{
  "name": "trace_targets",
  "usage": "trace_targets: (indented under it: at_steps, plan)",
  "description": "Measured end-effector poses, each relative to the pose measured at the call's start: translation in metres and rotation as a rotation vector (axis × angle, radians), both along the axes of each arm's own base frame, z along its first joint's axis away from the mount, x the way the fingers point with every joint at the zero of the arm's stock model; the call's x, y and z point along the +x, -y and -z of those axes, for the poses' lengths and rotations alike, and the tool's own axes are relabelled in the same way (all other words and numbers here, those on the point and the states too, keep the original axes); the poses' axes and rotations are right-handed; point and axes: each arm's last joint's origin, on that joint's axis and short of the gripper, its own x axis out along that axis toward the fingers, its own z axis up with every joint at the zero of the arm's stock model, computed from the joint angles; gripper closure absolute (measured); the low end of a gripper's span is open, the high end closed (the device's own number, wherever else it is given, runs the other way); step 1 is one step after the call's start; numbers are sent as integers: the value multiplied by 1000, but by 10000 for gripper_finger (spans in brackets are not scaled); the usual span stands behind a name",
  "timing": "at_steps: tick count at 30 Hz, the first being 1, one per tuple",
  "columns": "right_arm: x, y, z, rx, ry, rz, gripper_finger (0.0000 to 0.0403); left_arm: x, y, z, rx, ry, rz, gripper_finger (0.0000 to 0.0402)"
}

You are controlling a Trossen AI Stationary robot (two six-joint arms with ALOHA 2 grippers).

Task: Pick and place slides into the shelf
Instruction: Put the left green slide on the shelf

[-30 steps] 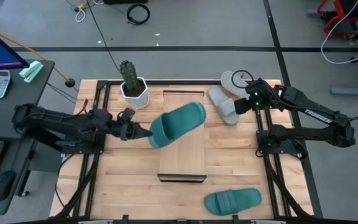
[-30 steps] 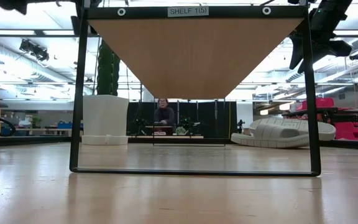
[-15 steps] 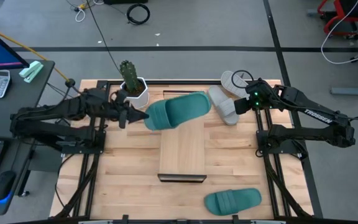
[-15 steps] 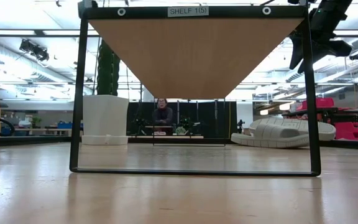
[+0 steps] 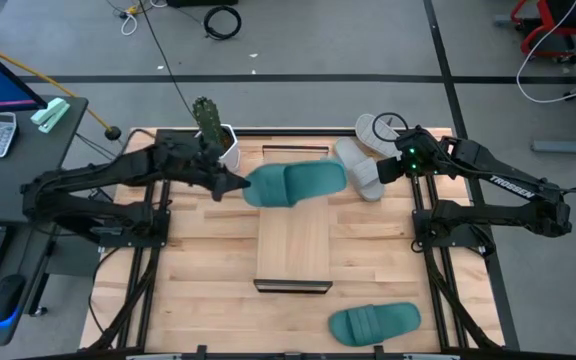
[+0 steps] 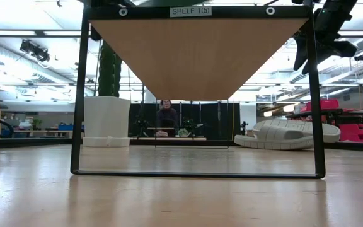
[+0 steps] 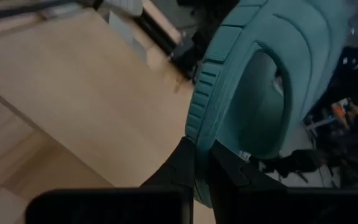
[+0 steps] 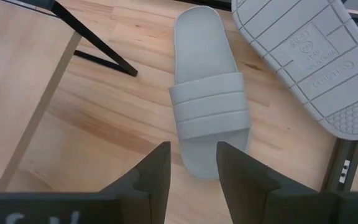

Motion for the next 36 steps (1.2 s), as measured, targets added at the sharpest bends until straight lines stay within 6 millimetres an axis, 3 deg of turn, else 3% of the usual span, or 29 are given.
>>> trace_targets:
  at_steps: [6, 19, 27, 36]
  plan:
    - [0, 0, 0, 3, 3, 6, 265, 21, -16, 2, 23, -51, 24, 375]
    - [0, 0, 0, 2, 3, 8, 265, 30, -37, -45, 209, -281, -2, 375]
    - [0, 0, 0, 1, 3, 9, 265, 26, -38, -34, 227, -438, -34, 379]
    - [0, 0, 0, 1, 3, 9, 265, 42, -47, -18, 215, -500, -64, 377]
